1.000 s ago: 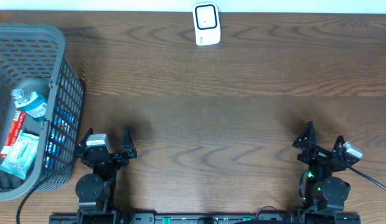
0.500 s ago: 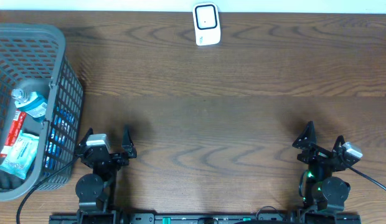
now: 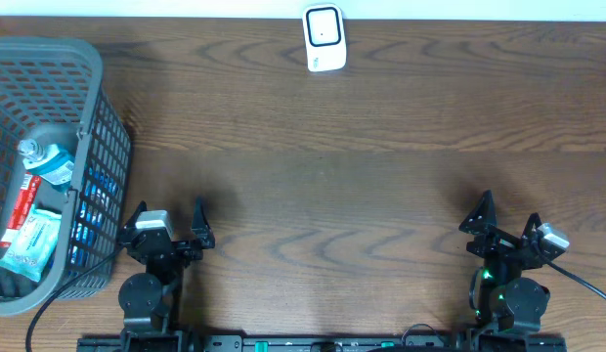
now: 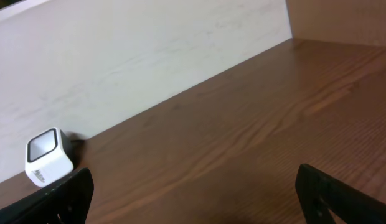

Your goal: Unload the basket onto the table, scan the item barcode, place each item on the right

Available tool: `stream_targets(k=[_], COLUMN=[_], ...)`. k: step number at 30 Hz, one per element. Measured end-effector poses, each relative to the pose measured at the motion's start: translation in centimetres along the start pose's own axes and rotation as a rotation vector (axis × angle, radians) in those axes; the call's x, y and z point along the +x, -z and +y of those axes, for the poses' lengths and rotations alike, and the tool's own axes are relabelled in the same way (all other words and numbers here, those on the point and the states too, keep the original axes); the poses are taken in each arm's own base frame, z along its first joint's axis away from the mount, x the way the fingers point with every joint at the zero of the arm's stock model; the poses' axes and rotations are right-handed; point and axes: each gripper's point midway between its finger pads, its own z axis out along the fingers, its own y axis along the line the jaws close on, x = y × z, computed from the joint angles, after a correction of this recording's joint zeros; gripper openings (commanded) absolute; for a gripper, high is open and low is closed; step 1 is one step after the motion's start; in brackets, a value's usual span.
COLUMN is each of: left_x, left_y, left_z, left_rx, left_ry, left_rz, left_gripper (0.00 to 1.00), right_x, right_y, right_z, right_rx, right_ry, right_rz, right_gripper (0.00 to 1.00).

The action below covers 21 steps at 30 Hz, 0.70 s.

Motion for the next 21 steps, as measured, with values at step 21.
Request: stream_targets(k=[21], left_x=[0.1], left_y=[0.02], left_z=[-0.73], left_rx=[0.043], left_ry=[0.018], left_rz=[0.006], left_gripper=[0.98], right_x=[0.0], right_y=[0.0], right_z=[0.0], right_rx=[0.0], right_ry=[0.0], right_rz=[0.0], right_gripper=[0.99])
